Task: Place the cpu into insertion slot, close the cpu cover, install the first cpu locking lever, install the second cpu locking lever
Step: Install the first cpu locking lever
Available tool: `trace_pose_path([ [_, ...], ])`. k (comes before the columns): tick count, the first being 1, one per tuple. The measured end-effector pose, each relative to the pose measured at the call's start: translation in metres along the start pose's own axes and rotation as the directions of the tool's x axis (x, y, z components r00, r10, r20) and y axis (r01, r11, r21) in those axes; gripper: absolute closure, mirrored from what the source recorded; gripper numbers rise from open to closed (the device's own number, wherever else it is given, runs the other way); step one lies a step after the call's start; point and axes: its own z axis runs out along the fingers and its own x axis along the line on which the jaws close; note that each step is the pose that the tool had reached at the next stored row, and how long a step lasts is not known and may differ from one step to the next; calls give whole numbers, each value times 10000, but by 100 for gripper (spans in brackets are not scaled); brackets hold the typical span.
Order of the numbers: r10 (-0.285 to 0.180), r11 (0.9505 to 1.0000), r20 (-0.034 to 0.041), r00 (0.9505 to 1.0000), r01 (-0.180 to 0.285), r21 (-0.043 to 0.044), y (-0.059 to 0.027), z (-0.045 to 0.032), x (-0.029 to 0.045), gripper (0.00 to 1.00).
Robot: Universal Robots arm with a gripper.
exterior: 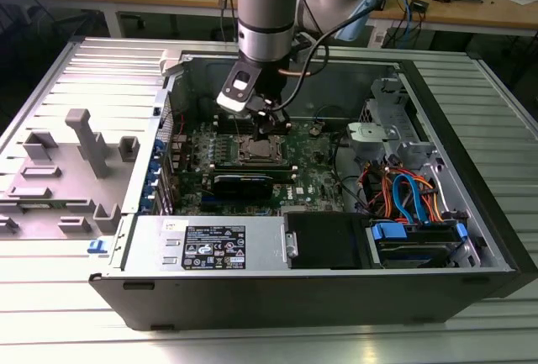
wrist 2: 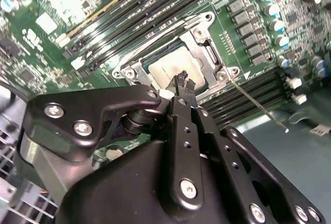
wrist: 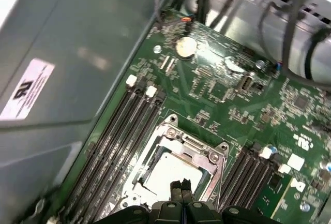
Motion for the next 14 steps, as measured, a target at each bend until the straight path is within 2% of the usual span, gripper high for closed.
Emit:
trace_pose_path([
  [2,-655,9979,-13,9979,655,3,0,4,0,89],
  [5,-1104,9939,-21,9939,1104,5,0,6,0,89],
  [8,-1152,9933,-23,9933,1152,4,0,-2,0,89],
  [13,-1166,9932,-23,9932,1166,6,3,-163,1,89],
  [14,-1321,9912,-27,9912,1321,4,3,-165,1,89],
])
